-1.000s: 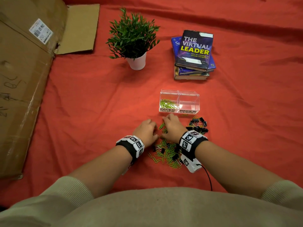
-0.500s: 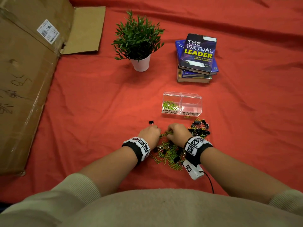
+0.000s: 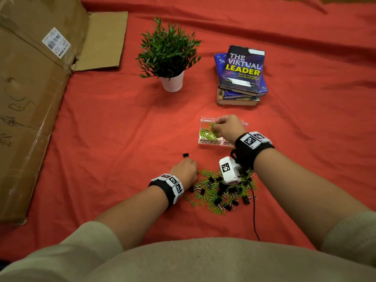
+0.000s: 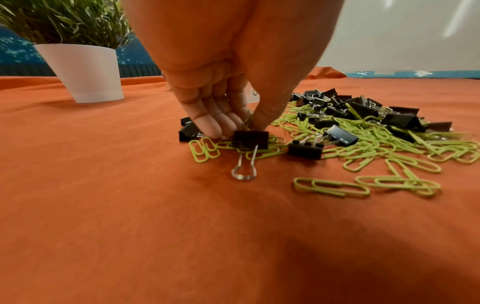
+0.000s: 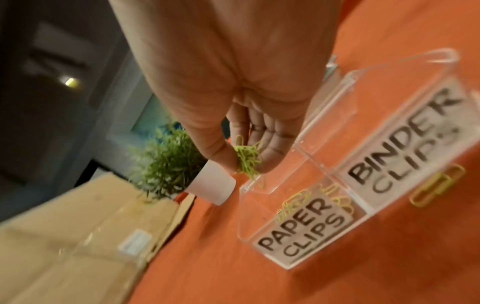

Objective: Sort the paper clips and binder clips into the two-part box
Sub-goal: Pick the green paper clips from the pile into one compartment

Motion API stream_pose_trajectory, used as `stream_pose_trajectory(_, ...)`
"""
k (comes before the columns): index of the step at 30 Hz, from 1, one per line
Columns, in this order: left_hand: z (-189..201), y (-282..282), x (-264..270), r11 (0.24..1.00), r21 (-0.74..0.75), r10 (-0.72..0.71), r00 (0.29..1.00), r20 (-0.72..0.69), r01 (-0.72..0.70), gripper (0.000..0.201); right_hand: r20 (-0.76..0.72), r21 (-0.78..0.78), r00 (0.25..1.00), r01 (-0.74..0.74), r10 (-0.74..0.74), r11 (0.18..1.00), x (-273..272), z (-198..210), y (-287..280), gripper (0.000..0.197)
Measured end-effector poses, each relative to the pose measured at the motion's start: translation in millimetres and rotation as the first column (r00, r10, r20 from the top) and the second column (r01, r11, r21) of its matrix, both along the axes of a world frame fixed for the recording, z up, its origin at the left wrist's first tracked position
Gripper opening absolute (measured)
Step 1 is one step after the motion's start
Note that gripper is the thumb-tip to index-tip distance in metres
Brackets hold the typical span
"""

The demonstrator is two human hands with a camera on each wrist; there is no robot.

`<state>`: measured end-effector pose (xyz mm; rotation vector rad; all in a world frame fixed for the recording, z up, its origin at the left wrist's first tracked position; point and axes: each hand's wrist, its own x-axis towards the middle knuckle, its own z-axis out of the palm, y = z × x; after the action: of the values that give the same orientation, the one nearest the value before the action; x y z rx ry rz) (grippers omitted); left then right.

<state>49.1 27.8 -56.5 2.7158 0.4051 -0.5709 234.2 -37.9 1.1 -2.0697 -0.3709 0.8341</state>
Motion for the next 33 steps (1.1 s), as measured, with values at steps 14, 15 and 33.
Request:
stream_pose_trajectory(14,48,26,58,0.973,-0.193,0.182,0.936,0.301,-0.127,0.012,0.446,-0.228,0.823,-0.275,0.351,0.934,-37,-13,-39,0.017)
stream_pose_trajectory(15,51,28,68,0.970,-0.204,0.193,0.928,0.319,-0.132,0.012,0.400,-0.258,0.828,-0.309,0.393,0.915,-47,-15,-47,0.017)
stream_pose_trajectory(33,20,28,-10,0.986,-0.138,0.099,0.995,0.015,-0.096,0.013,0.228,-0.334,0.827,-0.429,0.514,0.839,-81,-48,-83,0.009)
